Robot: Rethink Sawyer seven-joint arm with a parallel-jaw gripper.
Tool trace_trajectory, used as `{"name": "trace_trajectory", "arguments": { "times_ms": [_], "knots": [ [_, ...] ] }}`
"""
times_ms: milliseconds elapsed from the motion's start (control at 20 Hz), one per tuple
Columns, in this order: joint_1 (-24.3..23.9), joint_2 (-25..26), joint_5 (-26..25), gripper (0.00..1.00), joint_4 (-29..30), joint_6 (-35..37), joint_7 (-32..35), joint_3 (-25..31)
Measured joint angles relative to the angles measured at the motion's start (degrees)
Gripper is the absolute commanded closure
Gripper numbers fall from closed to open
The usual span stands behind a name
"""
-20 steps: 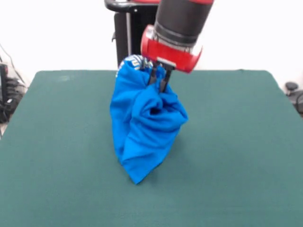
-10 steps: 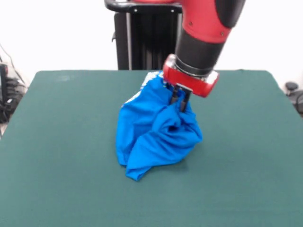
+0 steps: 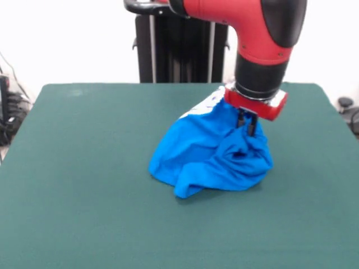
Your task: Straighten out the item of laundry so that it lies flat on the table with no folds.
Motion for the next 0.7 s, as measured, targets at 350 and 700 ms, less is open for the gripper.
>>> {"name": "trace_trajectory", "arguments": {
  "times_ms": [350,700],
  "knots": [
    [-4.07,-3.22,5.02,1.0,4.34,-0.86,0.0,7.83],
    [-9.24,-4.23,5.97,0.0,7.15,-11.62,0.0,17.5]
  ]
}}
